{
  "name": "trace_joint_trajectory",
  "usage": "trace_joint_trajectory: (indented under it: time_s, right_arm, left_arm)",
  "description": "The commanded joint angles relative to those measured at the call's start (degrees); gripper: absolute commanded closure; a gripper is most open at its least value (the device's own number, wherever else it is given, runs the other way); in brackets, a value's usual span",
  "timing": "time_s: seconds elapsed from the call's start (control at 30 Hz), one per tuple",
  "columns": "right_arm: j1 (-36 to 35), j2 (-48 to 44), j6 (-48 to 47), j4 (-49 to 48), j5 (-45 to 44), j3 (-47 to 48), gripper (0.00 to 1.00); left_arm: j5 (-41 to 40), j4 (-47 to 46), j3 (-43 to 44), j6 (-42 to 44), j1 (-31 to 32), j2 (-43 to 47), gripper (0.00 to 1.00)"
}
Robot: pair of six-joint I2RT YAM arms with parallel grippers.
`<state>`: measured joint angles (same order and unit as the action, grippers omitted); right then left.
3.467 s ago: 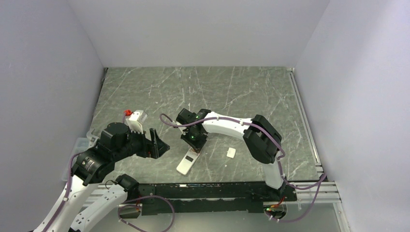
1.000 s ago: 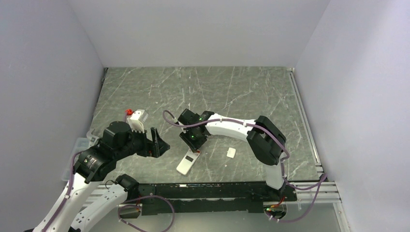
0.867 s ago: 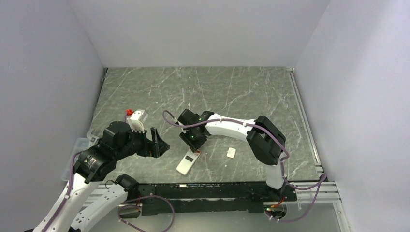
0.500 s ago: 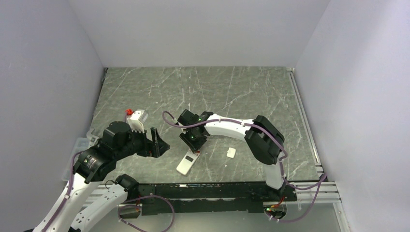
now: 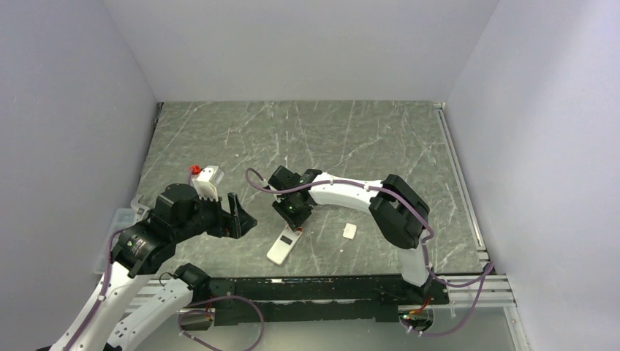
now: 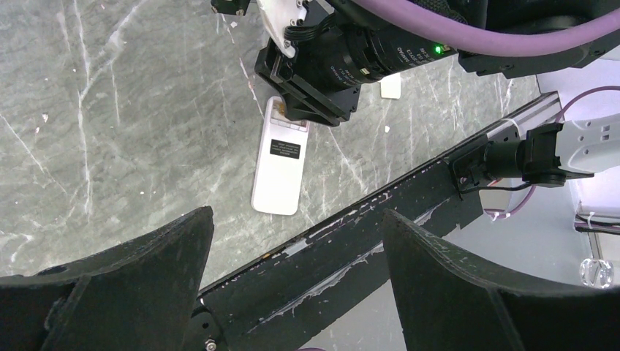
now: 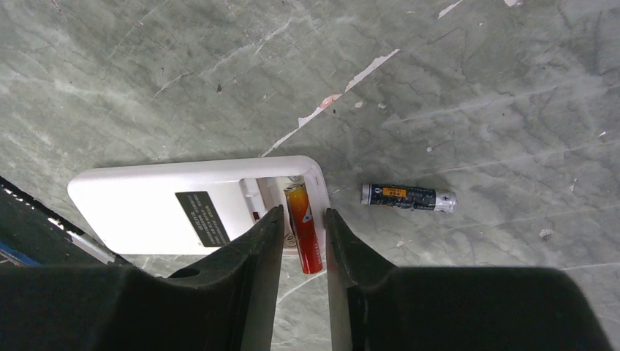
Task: Load the batteries into the remote control
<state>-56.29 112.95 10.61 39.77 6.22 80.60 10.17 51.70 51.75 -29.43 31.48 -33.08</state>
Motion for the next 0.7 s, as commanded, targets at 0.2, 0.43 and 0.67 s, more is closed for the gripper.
trace_joint_trajectory:
  time_s: [0.2,0.43,0.67]
  right_arm:
    - [-0.1,0.7,-0.3,-1.3,-0.8,0.4,0.72]
    - [-0.1,1.0,-0.2,-1.2,-1.2,0.3,0.72]
    - [-0.1,1.3,-0.3,-1.0,-1.3,0.7,0.71]
  left_arm:
    - [-0.7,-2.0,-0.2,0.0,0.1,0.6,0.10]
    - [-0.7,-2.0,-0.2,0.1,0.1,0.6,0.10]
    - [-0.8,-2.0,-0.2,0.1,0.1,0.6,0.10]
